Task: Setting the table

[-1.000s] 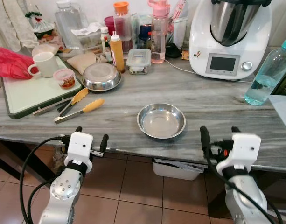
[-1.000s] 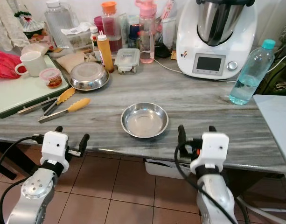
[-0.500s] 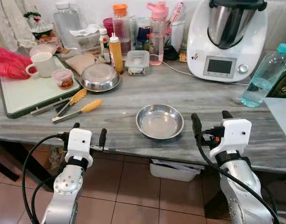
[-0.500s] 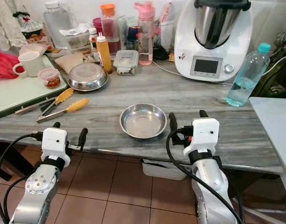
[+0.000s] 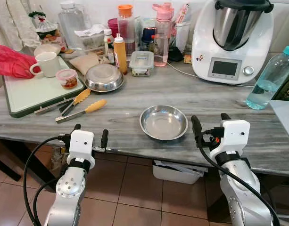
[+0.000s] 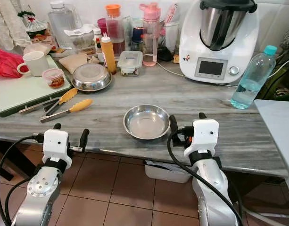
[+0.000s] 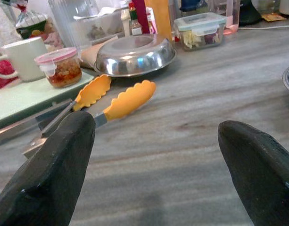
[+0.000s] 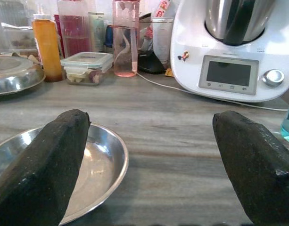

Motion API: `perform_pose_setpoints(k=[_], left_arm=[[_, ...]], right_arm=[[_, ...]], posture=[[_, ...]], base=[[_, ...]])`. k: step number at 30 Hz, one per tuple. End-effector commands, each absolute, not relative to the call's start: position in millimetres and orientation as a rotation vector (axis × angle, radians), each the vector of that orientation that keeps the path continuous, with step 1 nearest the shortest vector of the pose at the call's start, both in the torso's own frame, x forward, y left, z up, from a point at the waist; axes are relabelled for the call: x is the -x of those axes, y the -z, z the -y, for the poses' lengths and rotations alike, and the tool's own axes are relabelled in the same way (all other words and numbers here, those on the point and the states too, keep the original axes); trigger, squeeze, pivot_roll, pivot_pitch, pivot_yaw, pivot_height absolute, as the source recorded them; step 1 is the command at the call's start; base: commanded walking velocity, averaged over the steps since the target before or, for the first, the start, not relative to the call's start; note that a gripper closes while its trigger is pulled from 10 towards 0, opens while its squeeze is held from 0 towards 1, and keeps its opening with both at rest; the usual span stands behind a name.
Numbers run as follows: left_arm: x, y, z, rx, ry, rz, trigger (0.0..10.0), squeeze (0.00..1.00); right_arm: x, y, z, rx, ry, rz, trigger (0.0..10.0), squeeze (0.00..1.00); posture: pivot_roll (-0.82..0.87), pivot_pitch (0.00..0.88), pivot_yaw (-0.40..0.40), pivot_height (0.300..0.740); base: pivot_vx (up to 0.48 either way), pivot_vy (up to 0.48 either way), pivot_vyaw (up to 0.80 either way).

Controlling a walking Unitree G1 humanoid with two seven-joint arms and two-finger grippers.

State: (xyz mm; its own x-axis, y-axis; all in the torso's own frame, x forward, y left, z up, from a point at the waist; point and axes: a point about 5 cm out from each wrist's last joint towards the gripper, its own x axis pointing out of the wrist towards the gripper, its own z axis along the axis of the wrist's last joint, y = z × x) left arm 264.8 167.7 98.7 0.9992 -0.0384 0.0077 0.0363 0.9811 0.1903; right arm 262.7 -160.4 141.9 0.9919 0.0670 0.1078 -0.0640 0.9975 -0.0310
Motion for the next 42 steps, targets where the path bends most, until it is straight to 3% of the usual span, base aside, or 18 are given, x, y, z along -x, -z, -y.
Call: perform_pose_setpoints(k=[1, 16, 42], left_arm=[[-264, -98, -168, -0.201, 0.038, 0.007, 10.0, 0.0], [-267, -92, -160, -0.219, 0.075, -0.01, 10.0, 0.0], [-275, -99, -164, -0.319, 0.066, 0.018, 10.0, 0.0]], right_arm=[[-263, -139, 158, 0.032, -0.071, 0.099, 10.0, 0.0], [-256, -137, 163, 0.035, -0.03, 0.084, 10.0, 0.0], [-271, -142, 158, 0.013, 0.011, 0.139, 10.0, 0.0]], posture=[[-0.01, 0.002, 0.02, 0.74], [-0.04, 0.019, 0.031, 0.74], [0.0, 0.009, 0.082, 0.74]], base=[[0.0, 0.0, 0.0], [0.0, 0.0, -0.56], [0.0, 0.0, 0.0]])
